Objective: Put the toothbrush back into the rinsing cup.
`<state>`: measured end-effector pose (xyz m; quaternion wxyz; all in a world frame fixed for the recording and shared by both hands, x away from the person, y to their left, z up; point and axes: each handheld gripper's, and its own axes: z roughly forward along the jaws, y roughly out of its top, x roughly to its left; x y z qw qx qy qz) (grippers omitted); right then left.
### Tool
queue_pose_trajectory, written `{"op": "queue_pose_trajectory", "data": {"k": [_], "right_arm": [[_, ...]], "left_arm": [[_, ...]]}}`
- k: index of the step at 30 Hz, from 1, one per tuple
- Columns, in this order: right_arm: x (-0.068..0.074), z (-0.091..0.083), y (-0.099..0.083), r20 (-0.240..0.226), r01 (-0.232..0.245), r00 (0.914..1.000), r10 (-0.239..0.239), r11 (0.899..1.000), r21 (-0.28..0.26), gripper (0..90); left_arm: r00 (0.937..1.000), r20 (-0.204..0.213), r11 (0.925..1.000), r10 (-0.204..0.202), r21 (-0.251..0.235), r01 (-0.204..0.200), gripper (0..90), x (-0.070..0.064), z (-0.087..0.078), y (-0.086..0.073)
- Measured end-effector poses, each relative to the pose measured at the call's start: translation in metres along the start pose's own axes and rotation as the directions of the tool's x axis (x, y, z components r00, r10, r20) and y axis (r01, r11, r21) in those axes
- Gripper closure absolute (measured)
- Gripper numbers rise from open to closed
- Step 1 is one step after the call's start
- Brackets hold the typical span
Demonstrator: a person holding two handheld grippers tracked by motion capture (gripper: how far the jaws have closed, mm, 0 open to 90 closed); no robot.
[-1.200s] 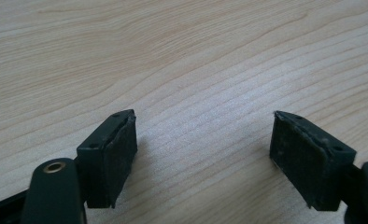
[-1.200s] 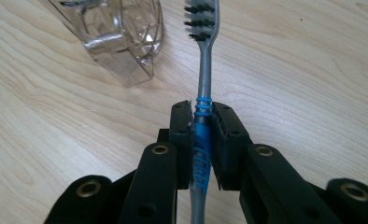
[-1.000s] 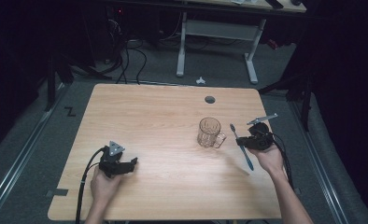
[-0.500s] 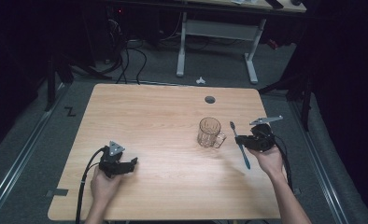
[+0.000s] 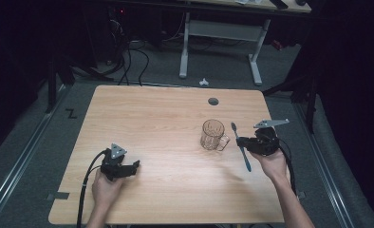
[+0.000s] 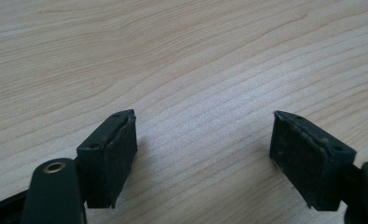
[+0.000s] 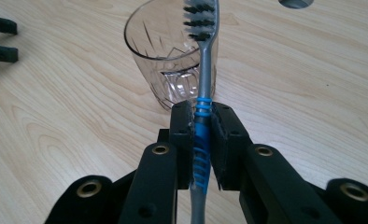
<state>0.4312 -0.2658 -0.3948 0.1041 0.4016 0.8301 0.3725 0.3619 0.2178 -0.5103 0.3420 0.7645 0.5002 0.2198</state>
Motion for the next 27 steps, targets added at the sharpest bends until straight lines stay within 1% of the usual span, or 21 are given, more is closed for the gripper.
{"op": "queue_pose_trajectory", "data": {"k": [4, 11, 18, 20, 27], "right_arm": [[0.001, -0.002, 0.001, -0.019, -0.001, 0.9998, 0.001, 1.000, -0.021, 79.9], [0.004, -0.006, 0.005, -0.032, 0.003, 0.9995, -0.005, 0.999, -0.051, 80.0], [0.011, -0.008, 0.013, -0.047, 0.026, 0.9985, -0.030, 0.996, -0.090, 80.0], [0.013, -0.009, 0.016, -0.058, 0.028, 0.9977, -0.035, 0.994, -0.104, 80.0], [0.016, -0.010, 0.023, -0.061, 0.038, 0.9971, -0.045, 0.992, -0.118, 80.0]], "left_arm": [[1.0000, 0.000, 1.0000, 0.000, 0.000, 0.000, 23.7, 0.000, 0.000, 0.000], [1.0000, 0.000, 1.0000, 0.000, 0.000, 0.000, 23.7, 0.000, 0.000, 0.000], [1.0000, -0.001, 1.0000, -0.001, -0.001, 0.001, 23.7, 0.000, 0.000, 0.000], [1.0000, 0.000, 1.0000, 0.000, 0.000, 0.000, 23.7, 0.000, 0.000, 0.000], [1.0000, -0.001, 1.0000, -0.001, -0.001, 0.001, 23.7, 0.000, 0.000, 0.000]]}}
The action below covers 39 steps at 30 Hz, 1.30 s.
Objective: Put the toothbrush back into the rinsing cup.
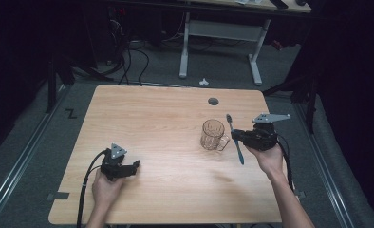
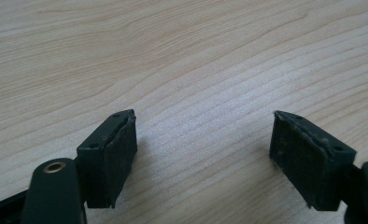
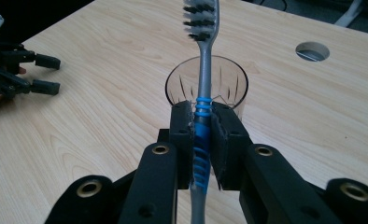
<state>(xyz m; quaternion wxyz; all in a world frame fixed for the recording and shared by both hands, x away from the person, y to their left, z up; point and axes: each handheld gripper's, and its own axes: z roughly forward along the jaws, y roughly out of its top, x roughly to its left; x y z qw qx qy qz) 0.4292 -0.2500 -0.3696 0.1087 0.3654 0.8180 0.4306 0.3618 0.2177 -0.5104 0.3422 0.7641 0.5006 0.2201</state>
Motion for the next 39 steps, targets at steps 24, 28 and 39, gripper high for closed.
{"op": "queue_pose_trajectory", "data": {"k": [24, 28, 39], "right_arm": [[0.001, -0.001, 0.028, -0.003, 0.021, 0.9998, -0.022, 0.997, -0.074, 79.9], [0.003, 0.002, 0.033, 0.005, 0.029, 0.9996, -0.029, 0.995, -0.093, 80.0], [-0.001, 0.011, 0.038, 0.016, 0.013, 0.9998, -0.012, 0.994, -0.105, 80.0]], "left_arm": [[1.0000, 0.000, 1.0000, 0.000, 0.000, 0.000, 23.7, 0.000, 0.000, 0.000], [1.0000, 0.000, 1.0000, 0.000, 0.000, 0.000, 23.7, 0.000, 0.000, 0.000], [1.0000, 0.001, 1.0000, 0.000, 0.000, 0.000, 23.7, 0.000, 0.000, 0.000]]}}
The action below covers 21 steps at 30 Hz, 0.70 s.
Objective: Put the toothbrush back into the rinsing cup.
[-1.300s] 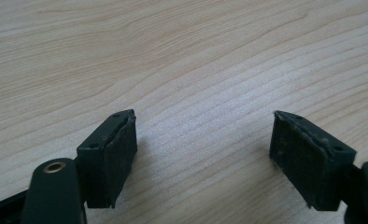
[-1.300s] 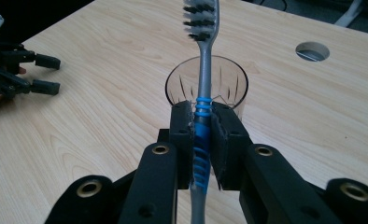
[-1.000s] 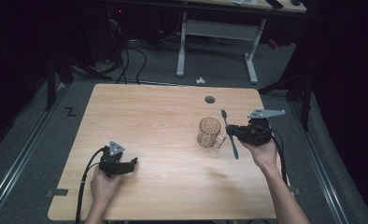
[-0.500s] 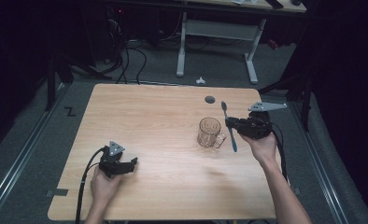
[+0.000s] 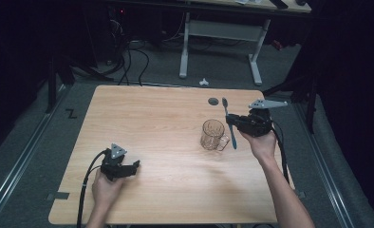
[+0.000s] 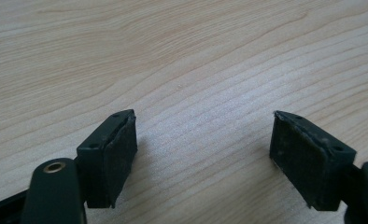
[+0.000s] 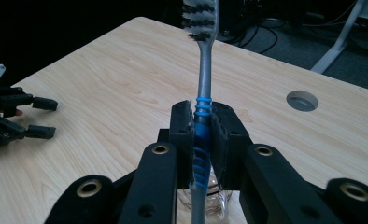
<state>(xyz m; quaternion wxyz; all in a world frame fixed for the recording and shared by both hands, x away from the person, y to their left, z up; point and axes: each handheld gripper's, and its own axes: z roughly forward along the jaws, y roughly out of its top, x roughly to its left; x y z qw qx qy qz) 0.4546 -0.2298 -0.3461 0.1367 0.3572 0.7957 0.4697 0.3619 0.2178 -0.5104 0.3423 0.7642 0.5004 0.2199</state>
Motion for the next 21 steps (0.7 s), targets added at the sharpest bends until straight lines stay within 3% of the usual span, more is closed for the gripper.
{"op": "queue_pose_trajectory", "data": {"k": [9, 21], "right_arm": [[0.003, 0.010, 0.007, 0.019, 0.029, 0.9994, -0.029, 1.000, -0.006, 80.0], [-0.005, 0.021, 0.010, 0.044, 0.002, 0.9990, -0.001, 1.000, -0.029, 80.0]], "left_arm": [[1.0000, 0.000, 1.0000, 0.000, 0.000, 0.000, 23.7, 0.000, 0.000, 0.000], [1.0000, 0.000, 1.0000, 0.000, 0.000, 0.000, 23.6, 0.000, 0.000, 0.000]]}}
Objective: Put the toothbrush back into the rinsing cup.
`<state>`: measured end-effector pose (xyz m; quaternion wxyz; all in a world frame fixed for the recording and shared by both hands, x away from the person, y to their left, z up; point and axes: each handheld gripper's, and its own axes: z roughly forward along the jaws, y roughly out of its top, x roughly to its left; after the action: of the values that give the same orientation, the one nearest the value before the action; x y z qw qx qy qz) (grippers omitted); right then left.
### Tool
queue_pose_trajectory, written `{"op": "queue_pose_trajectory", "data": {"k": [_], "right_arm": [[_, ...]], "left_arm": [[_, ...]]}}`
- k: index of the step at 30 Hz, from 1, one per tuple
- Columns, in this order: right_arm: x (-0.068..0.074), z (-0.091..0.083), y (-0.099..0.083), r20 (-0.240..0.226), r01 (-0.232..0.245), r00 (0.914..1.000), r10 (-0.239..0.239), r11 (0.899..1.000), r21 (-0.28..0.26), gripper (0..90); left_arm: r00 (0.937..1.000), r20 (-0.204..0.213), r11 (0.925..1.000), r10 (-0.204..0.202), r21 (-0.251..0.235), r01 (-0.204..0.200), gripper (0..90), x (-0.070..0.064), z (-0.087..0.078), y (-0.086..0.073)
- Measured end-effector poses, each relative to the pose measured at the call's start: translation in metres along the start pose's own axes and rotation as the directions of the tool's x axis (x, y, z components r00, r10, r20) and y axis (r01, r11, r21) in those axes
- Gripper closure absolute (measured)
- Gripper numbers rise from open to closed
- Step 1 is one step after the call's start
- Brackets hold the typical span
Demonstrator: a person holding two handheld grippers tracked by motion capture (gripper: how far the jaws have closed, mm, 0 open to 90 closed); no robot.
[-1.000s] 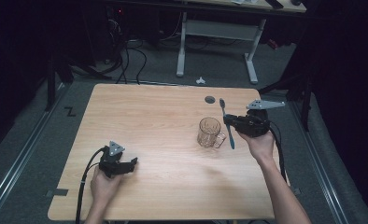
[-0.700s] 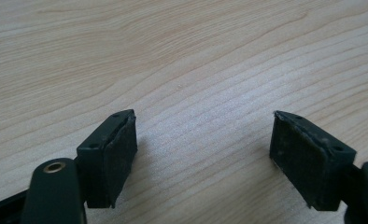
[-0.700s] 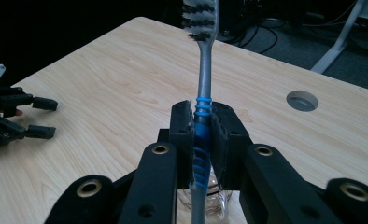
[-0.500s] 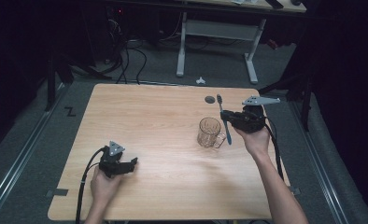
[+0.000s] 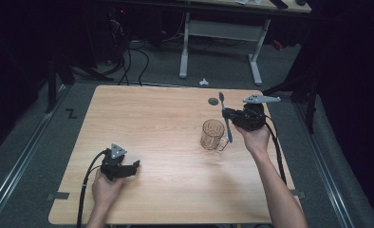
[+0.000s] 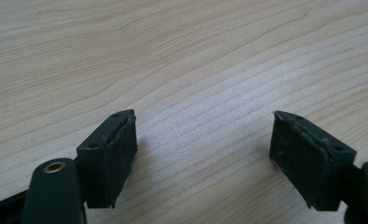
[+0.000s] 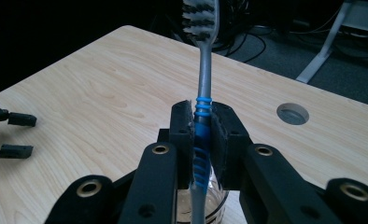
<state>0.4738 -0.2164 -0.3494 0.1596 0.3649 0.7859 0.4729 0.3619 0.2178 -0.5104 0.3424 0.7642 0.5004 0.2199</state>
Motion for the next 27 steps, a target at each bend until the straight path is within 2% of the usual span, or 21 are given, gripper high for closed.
{"op": "queue_pose_trajectory", "data": {"k": [27], "right_arm": [[-0.002, 0.019, -0.001, 0.020, -0.011, 0.9997, 0.012, 1.000, -0.029, 79.9]], "left_arm": [[1.0000, 0.002, 1.0000, 0.000, -0.002, 0.000, 23.6, 0.000, 0.000, 0.000]]}}
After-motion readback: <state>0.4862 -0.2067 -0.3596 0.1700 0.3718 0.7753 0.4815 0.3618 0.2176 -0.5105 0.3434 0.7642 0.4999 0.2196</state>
